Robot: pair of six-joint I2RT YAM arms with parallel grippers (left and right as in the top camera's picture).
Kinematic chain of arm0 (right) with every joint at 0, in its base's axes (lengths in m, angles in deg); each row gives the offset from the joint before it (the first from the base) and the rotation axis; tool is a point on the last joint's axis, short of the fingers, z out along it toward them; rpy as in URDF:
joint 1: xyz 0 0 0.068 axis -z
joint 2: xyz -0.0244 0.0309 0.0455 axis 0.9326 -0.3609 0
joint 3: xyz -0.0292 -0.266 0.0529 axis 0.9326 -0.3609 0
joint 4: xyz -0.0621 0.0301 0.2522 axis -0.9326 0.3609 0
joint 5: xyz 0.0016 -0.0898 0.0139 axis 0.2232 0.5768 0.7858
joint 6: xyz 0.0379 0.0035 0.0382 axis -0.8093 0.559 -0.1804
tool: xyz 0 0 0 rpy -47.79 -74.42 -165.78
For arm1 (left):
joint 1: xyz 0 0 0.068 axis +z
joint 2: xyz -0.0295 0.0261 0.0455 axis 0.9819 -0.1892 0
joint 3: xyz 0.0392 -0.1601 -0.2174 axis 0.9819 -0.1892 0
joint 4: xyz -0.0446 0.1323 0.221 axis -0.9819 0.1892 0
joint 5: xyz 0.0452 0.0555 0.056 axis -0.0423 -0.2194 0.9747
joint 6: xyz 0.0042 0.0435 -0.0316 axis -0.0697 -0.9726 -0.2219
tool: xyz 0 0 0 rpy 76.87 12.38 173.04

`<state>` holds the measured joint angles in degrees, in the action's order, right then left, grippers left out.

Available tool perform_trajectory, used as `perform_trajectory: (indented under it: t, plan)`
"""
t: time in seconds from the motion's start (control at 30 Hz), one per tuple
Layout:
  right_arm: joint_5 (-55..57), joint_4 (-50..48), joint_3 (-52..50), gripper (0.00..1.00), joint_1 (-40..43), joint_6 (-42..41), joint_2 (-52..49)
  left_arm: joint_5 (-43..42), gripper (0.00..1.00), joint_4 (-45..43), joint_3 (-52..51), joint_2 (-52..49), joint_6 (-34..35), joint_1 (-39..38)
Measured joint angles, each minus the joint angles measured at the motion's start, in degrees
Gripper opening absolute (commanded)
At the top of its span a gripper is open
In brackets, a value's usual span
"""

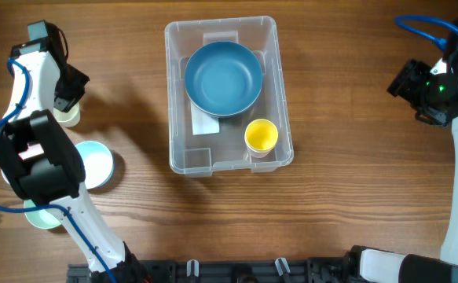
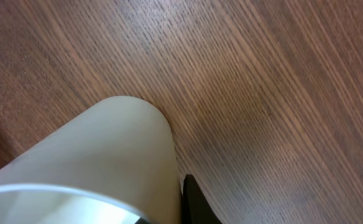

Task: Pack container
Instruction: 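Move the left gripper to the mint cup and grasp it, then drop the mint cup into the stacked cups in the container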

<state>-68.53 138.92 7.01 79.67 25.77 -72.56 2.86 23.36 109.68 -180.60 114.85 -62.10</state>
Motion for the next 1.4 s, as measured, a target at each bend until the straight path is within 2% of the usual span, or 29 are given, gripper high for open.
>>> perform_trajectory:
  t: [0.23, 0.43, 0.5, 0.63, 0.87, 1.03, 1.4]
  plan:
    - [0.02, 0.0, 0.0, 0.76, 0.0, 0.0, 0.0, -0.55, 0.04, 3.26, -0.07, 3.3, -1.29, -1.99]
    - [0.02, -0.09, 0.0, 0.77, 0.0, 0.0, -0.02, -0.83, 0.04, 7.1, 0.11, 19.21, -2.16, -9.84]
    - [0.02, -0.11, 0.0, 0.77, 0.11, 0.0, -0.24, -0.83, 0.04, 8.74, 1.42, 31.63, -2.6, -19.54]
    - [-0.26, 0.35, 0.0, 0.77, 2.01, 0.0, -1.97, -0.9, 0.04, 9.57, 1.84, 38.1, -2.49, -31.65]
    - [-0.66, 1.18, 0.0, 0.77, 2.95, 0.0, -3.48, -2.38, 0.04, 7.56, 1.81, 33.51, 0.98, -51.04]
    - [-1.09, 1.25, 0.0, 0.77, 2.95, 0.0, -3.48, -6.62, 0.04, 5.27, 1.81, 27.19, 3.67, -60.13]
    - [-1.31, 1.27, 0.0, 0.78, 2.95, 0.0, -3.48, -12.26, 0.04, 5.79, 1.81, 20.94, 4.17, -63.17]
